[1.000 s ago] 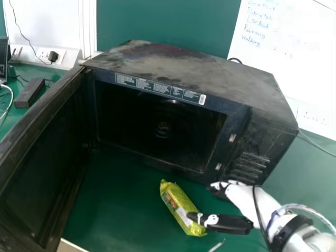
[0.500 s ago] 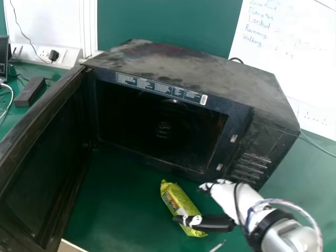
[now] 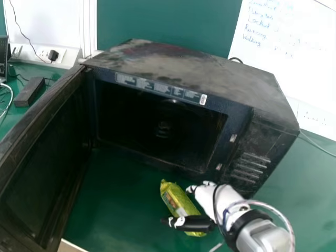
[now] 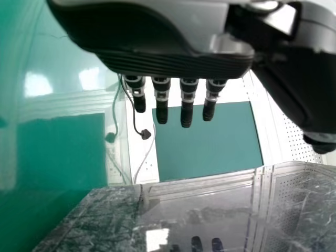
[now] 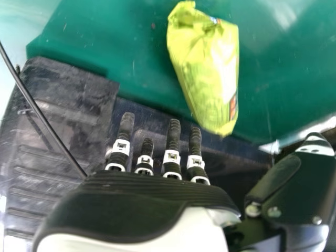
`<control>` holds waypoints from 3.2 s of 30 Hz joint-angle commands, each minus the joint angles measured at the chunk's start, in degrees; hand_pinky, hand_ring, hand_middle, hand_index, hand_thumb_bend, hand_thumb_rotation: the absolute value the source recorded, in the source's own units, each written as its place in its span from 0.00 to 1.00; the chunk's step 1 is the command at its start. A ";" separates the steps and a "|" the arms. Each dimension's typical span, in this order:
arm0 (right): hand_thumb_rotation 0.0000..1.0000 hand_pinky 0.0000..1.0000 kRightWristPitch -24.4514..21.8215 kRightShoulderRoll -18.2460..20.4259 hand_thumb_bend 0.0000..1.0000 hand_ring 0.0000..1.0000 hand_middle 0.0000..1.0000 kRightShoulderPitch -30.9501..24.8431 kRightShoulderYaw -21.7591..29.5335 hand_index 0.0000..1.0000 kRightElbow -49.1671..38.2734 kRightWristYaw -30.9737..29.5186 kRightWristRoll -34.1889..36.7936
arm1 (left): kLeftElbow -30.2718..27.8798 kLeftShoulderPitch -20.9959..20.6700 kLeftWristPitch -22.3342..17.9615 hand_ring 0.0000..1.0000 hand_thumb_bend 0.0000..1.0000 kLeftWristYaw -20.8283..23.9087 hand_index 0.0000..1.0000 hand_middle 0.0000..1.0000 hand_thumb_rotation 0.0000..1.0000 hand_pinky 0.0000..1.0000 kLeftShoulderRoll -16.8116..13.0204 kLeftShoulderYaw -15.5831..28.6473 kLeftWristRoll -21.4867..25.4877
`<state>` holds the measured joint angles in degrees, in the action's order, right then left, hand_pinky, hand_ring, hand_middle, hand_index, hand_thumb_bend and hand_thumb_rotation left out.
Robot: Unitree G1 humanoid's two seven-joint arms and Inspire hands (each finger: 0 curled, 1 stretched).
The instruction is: Put biscuit inside oven
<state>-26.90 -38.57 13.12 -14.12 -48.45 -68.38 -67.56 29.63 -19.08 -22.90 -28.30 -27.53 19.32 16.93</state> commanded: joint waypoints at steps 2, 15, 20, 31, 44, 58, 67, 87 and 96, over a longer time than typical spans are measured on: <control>0.60 0.77 3.04 2.08 1.00 0.82 0.86 0.53 -0.52 0.89 1.44 -0.70 -1.84 | 0.02 0.97 -0.23 0.96 0.35 0.01 1.00 0.97 1.00 0.96 -0.55 0.76 0.09; 0.58 0.60 12.99 6.91 1.00 0.67 0.76 0.49 -0.26 0.86 5.43 -4.09 -10.51 | 0.56 0.90 -0.74 0.96 0.35 -0.95 1.00 0.97 1.00 0.97 -0.83 1.25 0.27; 0.55 0.55 15.96 7.96 1.00 0.65 0.73 -0.04 0.13 0.86 6.73 -4.83 -13.24 | 0.37 0.91 -0.31 0.96 0.34 -1.04 1.00 0.97 1.00 0.97 -0.87 1.43 0.41; 0.54 0.67 19.93 9.51 1.00 0.74 0.81 -1.19 2.05 0.88 7.40 -7.75 -16.86 | -0.25 1.25 -0.07 0.96 0.36 -0.58 1.00 0.97 1.00 0.97 -0.96 1.68 -0.04; 0.41 0.53 23.82 10.66 1.00 0.62 0.72 -1.44 4.11 0.88 7.06 -10.53 -17.47 | 0.57 0.55 -0.08 0.96 0.37 -1.21 1.00 0.97 1.00 0.97 -1.14 1.94 0.07; 0.54 0.55 25.21 15.04 1.00 0.62 0.73 -1.50 2.23 0.87 9.68 -7.71 -21.04 | -0.50 1.24 0.17 0.96 0.35 -1.07 1.00 0.97 1.00 0.98 -1.04 1.86 -0.17; 0.53 0.62 25.36 18.50 0.97 0.69 0.77 1.45 -0.14 0.87 14.12 -9.00 -21.88 | -1.60 1.98 0.64 0.97 0.36 -0.40 1.00 0.97 1.00 0.98 -0.89 1.81 -0.46; 0.42 0.50 24.28 19.68 0.96 0.58 0.66 2.48 -2.80 0.85 20.05 -9.93 -21.54 | -1.14 1.78 0.27 0.96 0.37 -1.32 1.00 0.97 1.00 0.98 -1.21 2.12 -0.16; 0.09 0.41 21.56 21.29 0.59 0.46 0.55 1.51 -2.84 0.65 18.84 -11.57 -20.99 | -1.79 1.71 0.57 0.96 0.37 -1.12 1.00 0.97 1.00 0.97 -0.95 2.06 -0.11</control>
<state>-5.57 -18.71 18.06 -15.19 -31.06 -76.74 -91.13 28.41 -17.85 -22.32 -29.49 -27.76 21.09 16.63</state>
